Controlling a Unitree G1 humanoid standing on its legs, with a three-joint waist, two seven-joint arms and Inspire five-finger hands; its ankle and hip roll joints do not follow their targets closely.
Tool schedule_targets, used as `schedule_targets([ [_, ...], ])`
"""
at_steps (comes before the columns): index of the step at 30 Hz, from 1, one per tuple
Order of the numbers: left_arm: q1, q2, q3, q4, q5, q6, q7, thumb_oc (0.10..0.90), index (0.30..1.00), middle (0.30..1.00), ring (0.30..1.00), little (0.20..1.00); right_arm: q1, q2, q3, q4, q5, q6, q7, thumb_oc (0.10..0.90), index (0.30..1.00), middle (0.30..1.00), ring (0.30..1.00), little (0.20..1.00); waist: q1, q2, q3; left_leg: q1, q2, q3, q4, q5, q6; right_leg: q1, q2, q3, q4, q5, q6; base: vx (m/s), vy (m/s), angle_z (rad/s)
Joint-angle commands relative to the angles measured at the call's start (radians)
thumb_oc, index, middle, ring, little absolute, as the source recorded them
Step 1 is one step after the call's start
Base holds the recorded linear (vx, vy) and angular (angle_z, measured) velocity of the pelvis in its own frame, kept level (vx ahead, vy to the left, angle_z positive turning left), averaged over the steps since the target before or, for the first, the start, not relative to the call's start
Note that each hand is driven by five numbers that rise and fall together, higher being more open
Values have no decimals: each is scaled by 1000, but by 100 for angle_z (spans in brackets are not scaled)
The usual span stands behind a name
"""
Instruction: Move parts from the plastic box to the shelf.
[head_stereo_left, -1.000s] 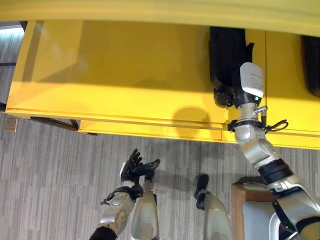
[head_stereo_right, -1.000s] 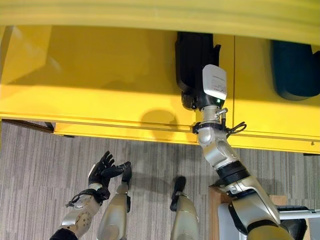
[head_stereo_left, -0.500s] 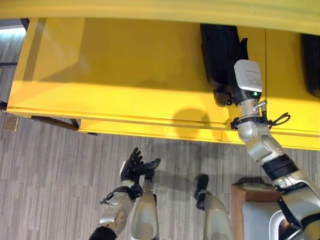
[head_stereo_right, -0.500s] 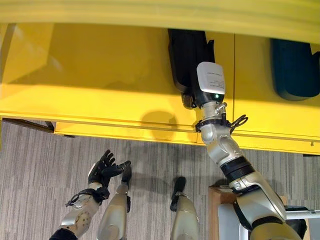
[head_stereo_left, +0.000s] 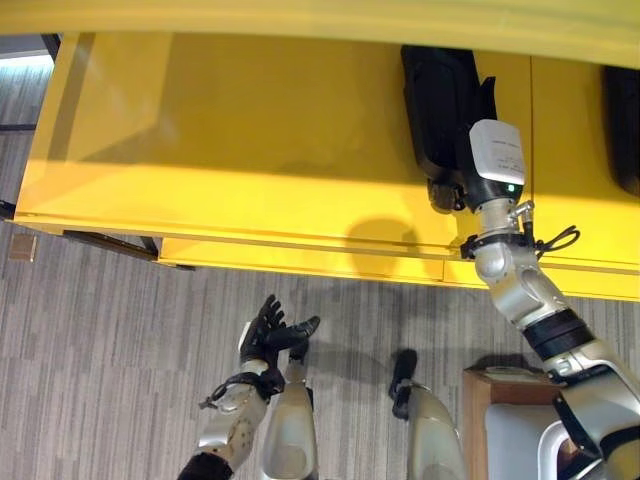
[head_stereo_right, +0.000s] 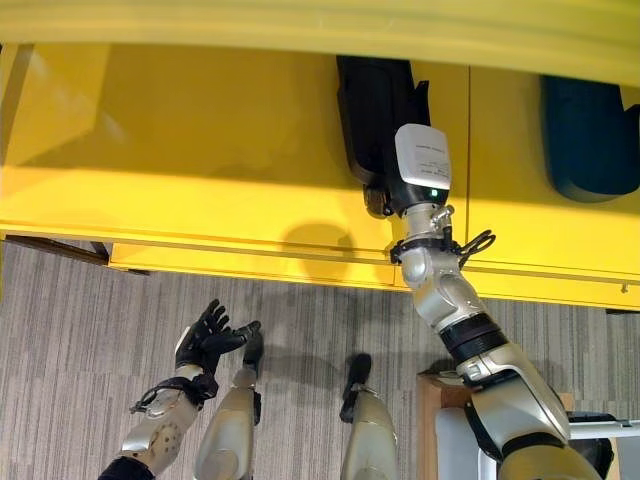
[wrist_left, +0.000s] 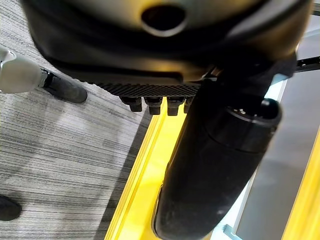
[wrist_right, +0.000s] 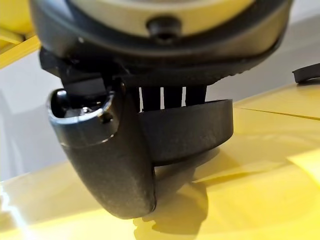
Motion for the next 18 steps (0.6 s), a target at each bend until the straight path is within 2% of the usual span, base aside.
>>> schedule_targets([
  [1,10,21,10,-70,2,-70,-2,900,1000,1000,1000,1000,-5,-14,7,-9,17,4,12,400,300,300,300,300,17,-31,-5,79,65,-3,-40,-16,2,32,-72,29,-82,159,45,0,0,0],
  [4,13,17,17,-69,4,-65,4,900,1000,1000,1000,1000,16,-5,-3,-68,11,0,17,400,300,300,300,300,16,-35,-7,83,66,-2,-46,-16,2,34,-71,31,-83,158,46,0,0,0],
  [5,15,16,19,-70,4,-65,4,900,1000,1000,1000,1000,21,-3,-4,-81,8,-1,19,418,325,325,325,325,15,-35,-7,85,66,-2,-47,-16,3,35,-71,32,-82,157,46,0,0,0],
  [7,15,17,21,-70,5,-64,6,900,1000,1000,1000,1000,27,0,-5,-95,6,-2,22,535,489,489,489,489,14,-36,-8,85,65,-2,-46,-17,3,35,-71,32,-81,157,46,0,0,0],
  [8,15,17,23,-70,5,-63,8,900,1000,1000,1000,1000,30,3,-5,-107,6,-3,26,900,1000,1000,1000,1000,13,-38,-8,86,66,-2,-47,-17,3,34,-70,32,-81,156,46,0,0,0],
  [14,21,16,38,-77,15,-54,11,900,1000,1000,1000,1000,60,-8,-27,-211,14,-7,57,900,1000,1000,1000,1000,4,-48,-15,94,66,2,-50,-19,3,38,-69,33,-82,154,45,0,0,0],
  [18,29,15,53,-79,20,-43,18,900,1000,1000,1000,1000,118,-12,-78,-326,64,-36,57,900,1000,1000,1000,1000,-10,-60,-22,107,69,10,-56,-21,3,41,-67,36,-81,152,46,13,-1,-2],
])
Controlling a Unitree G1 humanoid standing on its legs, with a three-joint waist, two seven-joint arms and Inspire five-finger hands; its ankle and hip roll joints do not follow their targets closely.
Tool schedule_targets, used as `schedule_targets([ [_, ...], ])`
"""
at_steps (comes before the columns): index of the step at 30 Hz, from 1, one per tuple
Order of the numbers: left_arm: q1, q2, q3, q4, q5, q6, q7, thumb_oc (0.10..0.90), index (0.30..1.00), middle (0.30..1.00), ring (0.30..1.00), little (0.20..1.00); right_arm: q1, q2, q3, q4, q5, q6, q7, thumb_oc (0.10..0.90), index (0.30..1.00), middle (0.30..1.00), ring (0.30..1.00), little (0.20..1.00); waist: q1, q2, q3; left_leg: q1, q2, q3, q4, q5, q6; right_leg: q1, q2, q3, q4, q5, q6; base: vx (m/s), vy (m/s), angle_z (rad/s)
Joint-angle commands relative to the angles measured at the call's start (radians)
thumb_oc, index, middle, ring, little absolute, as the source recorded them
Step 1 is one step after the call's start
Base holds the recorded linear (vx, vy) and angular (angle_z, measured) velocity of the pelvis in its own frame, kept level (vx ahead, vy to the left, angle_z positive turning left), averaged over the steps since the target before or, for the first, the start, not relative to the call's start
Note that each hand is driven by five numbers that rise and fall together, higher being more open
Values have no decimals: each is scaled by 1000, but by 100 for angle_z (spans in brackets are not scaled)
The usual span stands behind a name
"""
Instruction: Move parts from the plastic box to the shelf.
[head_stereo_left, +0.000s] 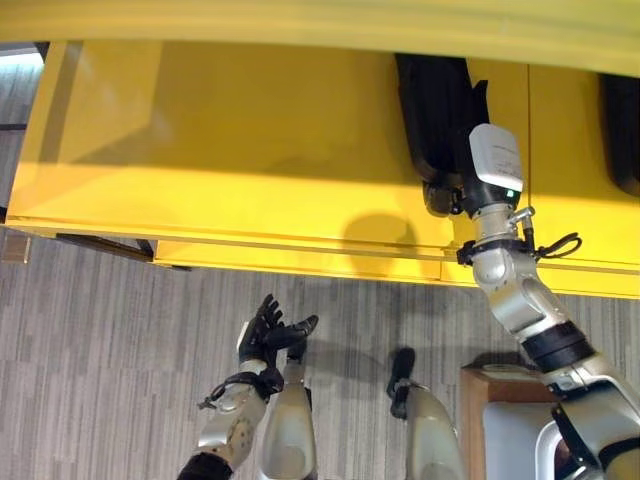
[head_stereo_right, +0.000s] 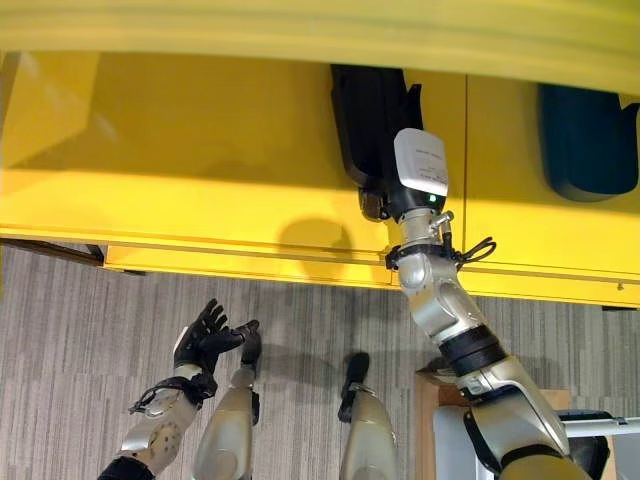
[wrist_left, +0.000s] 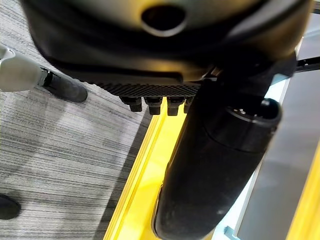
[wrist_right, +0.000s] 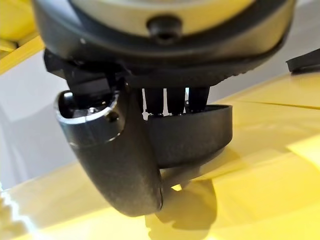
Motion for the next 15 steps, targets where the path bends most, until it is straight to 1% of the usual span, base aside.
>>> schedule_targets([
  [1,32,19,25,-82,19,-45,16,900,1000,1000,1000,1000,-4,-25,-33,-118,41,-70,-9,900,1000,1000,1000,1000,-6,-39,-35,102,68,5,-54,-22,3,30,-70,38,-64,151,46,0,0,0],
  [9,47,23,51,-101,29,-33,17,900,1000,1000,1000,1000,47,-52,-83,-234,60,-95,10,900,1000,1000,1000,1000,-20,-53,-57,123,72,15,-57,-30,3,40,-64,47,-64,143,48,19,-4,-2],
  [15,58,24,66,-106,30,-26,16,900,1000,1000,1000,1000,51,-63,-120,-327,84,-122,11,900,1000,1000,1000,1000,-28,-57,-76,151,72,26,-62,-41,6,46,-62,57,-55,139,50,36,6,-5],
])
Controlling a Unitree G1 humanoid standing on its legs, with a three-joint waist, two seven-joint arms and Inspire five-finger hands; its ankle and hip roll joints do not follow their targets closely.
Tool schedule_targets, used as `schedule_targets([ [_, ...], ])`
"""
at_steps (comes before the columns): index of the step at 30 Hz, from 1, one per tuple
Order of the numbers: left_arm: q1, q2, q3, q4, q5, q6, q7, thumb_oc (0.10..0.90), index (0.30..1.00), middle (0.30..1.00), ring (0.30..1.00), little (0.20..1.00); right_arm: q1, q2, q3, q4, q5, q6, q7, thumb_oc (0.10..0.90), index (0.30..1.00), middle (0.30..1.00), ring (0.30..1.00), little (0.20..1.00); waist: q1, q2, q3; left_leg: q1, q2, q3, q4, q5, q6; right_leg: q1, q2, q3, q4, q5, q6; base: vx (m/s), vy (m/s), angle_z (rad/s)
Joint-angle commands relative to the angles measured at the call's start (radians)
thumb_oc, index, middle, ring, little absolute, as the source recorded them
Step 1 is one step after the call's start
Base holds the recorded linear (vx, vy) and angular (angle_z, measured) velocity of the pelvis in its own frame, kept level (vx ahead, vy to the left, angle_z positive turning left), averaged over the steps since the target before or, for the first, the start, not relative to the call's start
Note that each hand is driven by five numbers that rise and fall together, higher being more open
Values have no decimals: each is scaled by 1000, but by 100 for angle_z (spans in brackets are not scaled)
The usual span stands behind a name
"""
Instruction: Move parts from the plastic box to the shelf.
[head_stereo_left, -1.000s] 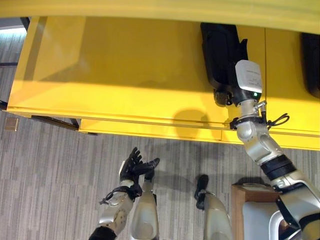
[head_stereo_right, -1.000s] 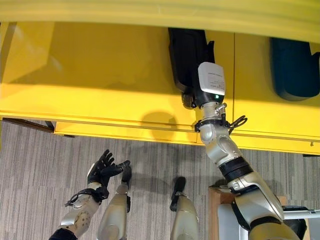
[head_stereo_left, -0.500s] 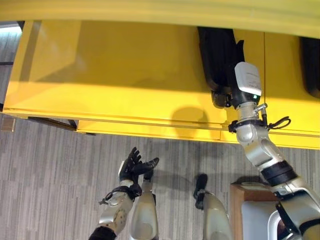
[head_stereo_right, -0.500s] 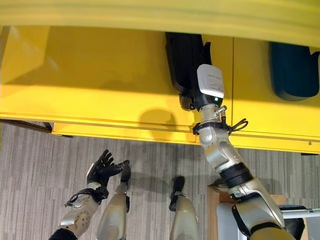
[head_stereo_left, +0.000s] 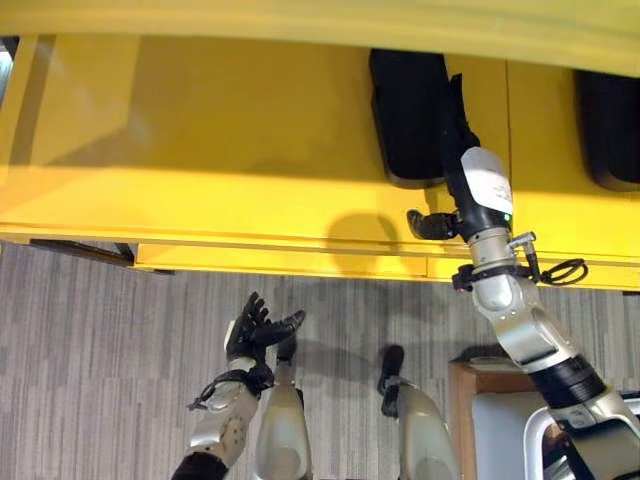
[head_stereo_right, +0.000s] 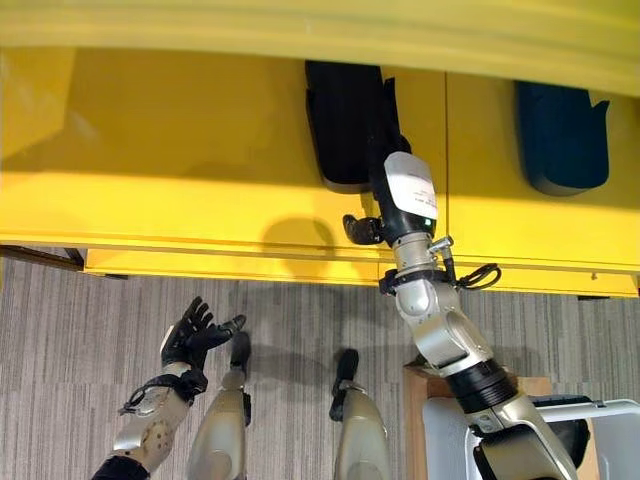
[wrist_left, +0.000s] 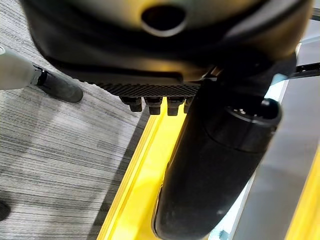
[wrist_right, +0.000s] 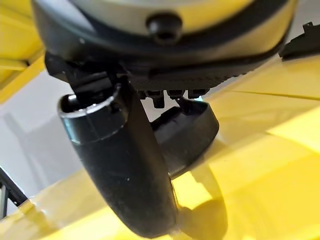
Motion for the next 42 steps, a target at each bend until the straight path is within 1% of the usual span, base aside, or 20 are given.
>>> schedule_targets([
  [1,56,23,20,-102,25,-29,0,900,1000,1000,1000,1000,-65,-52,-97,-165,11,-93,-44,900,1000,1000,1000,1000,-2,-36,-90,120,62,14,-44,-42,5,8,-73,56,-12,114,50,20,8,-5],
  [6,61,20,29,-102,30,-24,1,900,1000,1000,1000,1000,-48,-48,-120,-222,14,-108,-48,900,1000,1000,1000,1000,-8,-40,-99,134,63,20,-48,-46,6,14,-69,63,-12,112,52,10,0,-2],
  [9,71,17,31,-102,36,-22,0,900,1000,1000,1000,1000,-27,-32,-143,-277,16,-145,-67,900,1000,1000,1000,1000,-12,-34,-109,144,65,23,-52,-48,8,17,-70,64,-8,110,52,18,4,-9],
  [12,71,16,27,-95,42,-21,0,900,1000,1000,1000,1000,-7,-20,-154,-303,23,-164,-78,900,1000,1000,1000,1000,-16,-30,-115,149,64,25,-51,-51,8,19,-70,67,-8,106,53,7,3,-3],
  [18,71,8,18,-81,44,-22,0,900,1000,1000,1000,1000,38,27,-177,-304,97,-190,-99,900,1000,1000,1000,1000,-25,-17,-117,151,63,30,-49,-50,6,15,-69,74,2,99,52,-3,-1,-2],
  [20,75,4,9,-69,38,-23,-3,900,1000,1000,1000,1000,58,51,-187,-282,157,-201,-108,900,1000,1000,1000,1000,-30,-7,-117,153,65,32,-51,-47,5,11,-67,78,6,96,50,-9,1,-2],
  [21,75,4,9,-69,38,-23,-3,900,1000,1000,1000,1000,59,51,-187,-282,157,-202,-108,900,1000,1000,1000,1000,-30,-7,-117,153,65,33,-51,-47,5,11,-67,78,7,96,50,-20,-4,-5],
  [24,81,4,5,-56,29,-20,-11,900,1000,1000,1000,1000,72,80,-188,-236,258,-217,-107,900,1000,1000,1000,1000,-32,0,-117,155,66,35,-52,-43,3,9,-65,81,8,94,47,-13,-12,-7],
  [25,81,4,5,-56,29,-21,-11,900,1000,1000,1000,1000,72,79,-188,-236,259,-218,-107,900,1000,1000,1000,1000,-31,0,-117,155,66,35,-52,-43,3,9,-65,81,8,94,47,-22,-23,-7],
  [26,86,5,-1,-53,23,-20,-16,900,1000,1000,1000,1000,77,100,-184,-199,345,-236,-100,900,1000,1000,1000,1000,-32,5,-115,156,66,36,-54,-41,2,9,-64,84,8,93,46,-24,-8,-5],
  [27,90,5,-5,-51,21,-18,-20,900,1000,1000,1000,1000,78,106,-182,-185,373,-241,-94,900,1000,1000,1000,1000,-33,8,-115,157,66,37,-54,-40,2,8,-63,86,9,92,45,-40,-14,-3],
  [28,91,8,-9,-46,18,-16,-28,900,1000,1000,1000,1000,72,117,-168,-140,431,-244,-88,900,1000,1000,1000,1000,-33,14,-114,157,66,38,-54,-38,1,6,-62,88,10,92,44,-30,-6,-4],
  [29,93,8,-10,-46,16,-16,-30,900,1000,1000,1000,1000,68,121,-166,-126,451,-249,-85,900,1000,1000,1000,1000,-33,17,-112,156,66,38,-53,-37,1,4,-61,89,11,91,43,-52,-28,-5],
  [30,91,9,-17,-41,12,-20,-35,900,1000,1000,1000,1000,42,129,-145,-72,495,-248,-79,900,1000,1000,1000,1000,-29,26,-108,156,66,40,-54,-33,-1,0,-61,89,13,90,41,-36,-22,-4],
  [35,91,12,-28,-40,6,-22,-40,900,1000,1000,1000,1000,6,133,-128,-6,553,-248,-69,900,1000,1000,1000,1000,-24,36,-102,153,65,37,-56,-28,-3,-4,-63,87,20,90,39,-15,-9,-1],
  [40,90,24,-46,-44,3,-22,-50,900,1000,1000,1000,1000,-94,116,-91,109,618,-229,-59,900,1000,1000,1000,1000,-11,47,-95,150,67,33,-65,-17,-5,-8,-63,82,23,92,37,-9,-11,-2],
  [42,90,24,-48,-43,3,-21,-51,900,1000,1000,1000,1000,-105,115,-91,127,625,-228,-61,900,1000,1000,1000,1000,-10,47,-93,149,67,32,-65,-16,-5,-10,-63,81,25,92,36,0,0,0],
])
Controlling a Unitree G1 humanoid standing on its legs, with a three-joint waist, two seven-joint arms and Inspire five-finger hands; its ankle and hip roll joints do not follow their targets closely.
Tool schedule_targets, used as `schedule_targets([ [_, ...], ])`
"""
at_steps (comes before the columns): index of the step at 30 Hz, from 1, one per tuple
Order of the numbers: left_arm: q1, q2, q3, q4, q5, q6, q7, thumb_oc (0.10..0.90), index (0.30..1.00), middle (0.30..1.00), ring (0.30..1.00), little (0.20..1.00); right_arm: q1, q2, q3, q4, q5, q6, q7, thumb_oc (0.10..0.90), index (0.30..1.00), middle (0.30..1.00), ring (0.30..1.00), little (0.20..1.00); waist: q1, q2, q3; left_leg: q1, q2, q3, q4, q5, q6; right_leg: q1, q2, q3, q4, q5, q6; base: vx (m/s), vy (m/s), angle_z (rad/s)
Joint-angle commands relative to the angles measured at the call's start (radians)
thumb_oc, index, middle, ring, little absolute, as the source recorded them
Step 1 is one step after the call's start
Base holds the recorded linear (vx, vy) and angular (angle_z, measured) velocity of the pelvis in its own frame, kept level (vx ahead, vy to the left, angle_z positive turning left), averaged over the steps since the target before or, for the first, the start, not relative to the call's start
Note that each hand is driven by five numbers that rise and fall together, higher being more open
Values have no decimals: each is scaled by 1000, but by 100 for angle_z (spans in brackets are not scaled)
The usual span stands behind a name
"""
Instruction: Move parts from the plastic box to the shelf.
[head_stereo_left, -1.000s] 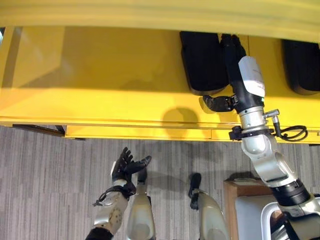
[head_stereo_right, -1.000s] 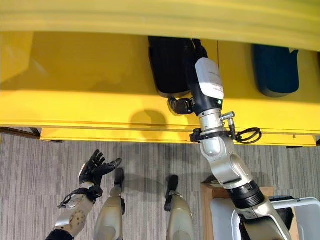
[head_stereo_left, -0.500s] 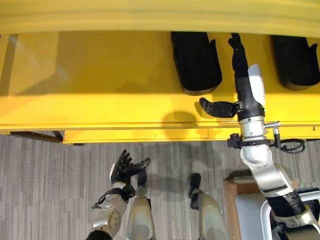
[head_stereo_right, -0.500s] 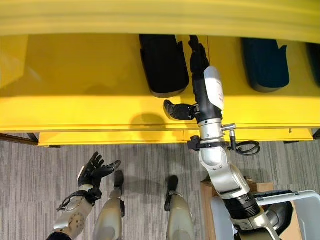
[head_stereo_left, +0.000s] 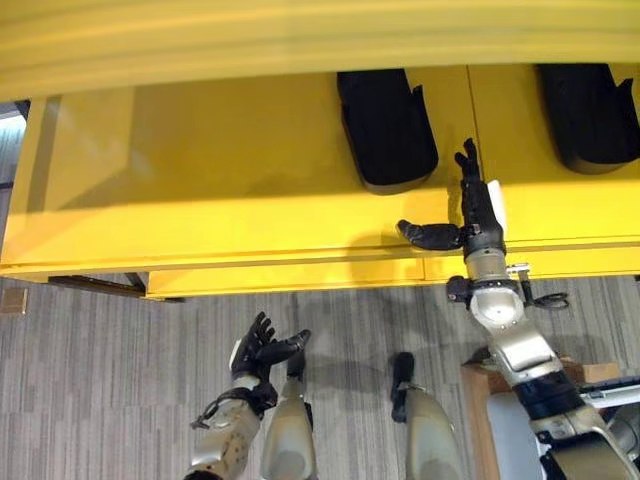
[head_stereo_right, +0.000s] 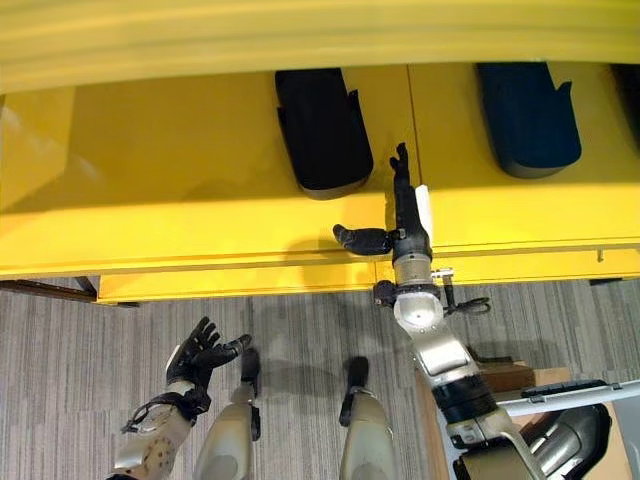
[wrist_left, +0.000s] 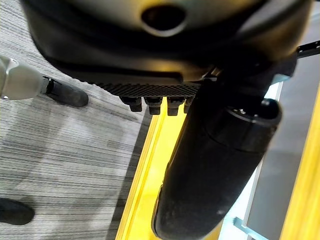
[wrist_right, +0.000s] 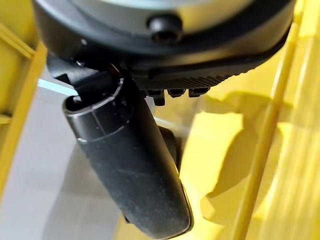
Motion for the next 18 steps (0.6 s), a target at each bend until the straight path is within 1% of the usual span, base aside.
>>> schedule_targets([
  [1,16,48,-30,-49,-1,-43,-25,900,1000,1000,1000,1000,-151,-19,-5,-15,29,-74,-9,900,1000,1000,1000,1000,20,-11,-55,112,62,-20,-50,-17,-14,20,-69,24,-18,100,41,0,0,0],
  [4,16,52,-34,-50,-7,-44,-26,900,1000,1000,1000,1000,-194,-31,5,45,28,-57,-14,900,1000,1000,1000,1000,27,-8,-48,108,59,-25,-51,-15,-13,15,-72,23,-9,101,41,0,0,0],
  [8,15,51,-35,-51,-10,-46,-24,900,1000,1000,1000,1000,-217,-33,6,77,33,-49,-18,900,1000,1000,1000,1000,30,-7,-42,106,57,-28,-51,-15,-11,11,-75,21,-1,102,42,-7,-10,3],
  [18,5,46,-36,-51,-8,-41,-23,900,1000,1000,1000,1000,-188,3,32,86,52,-51,10,900,1000,1000,1000,1000,35,-13,-33,101,54,-36,-53,-13,-9,14,-78,14,-3,104,42,0,0,0],
])
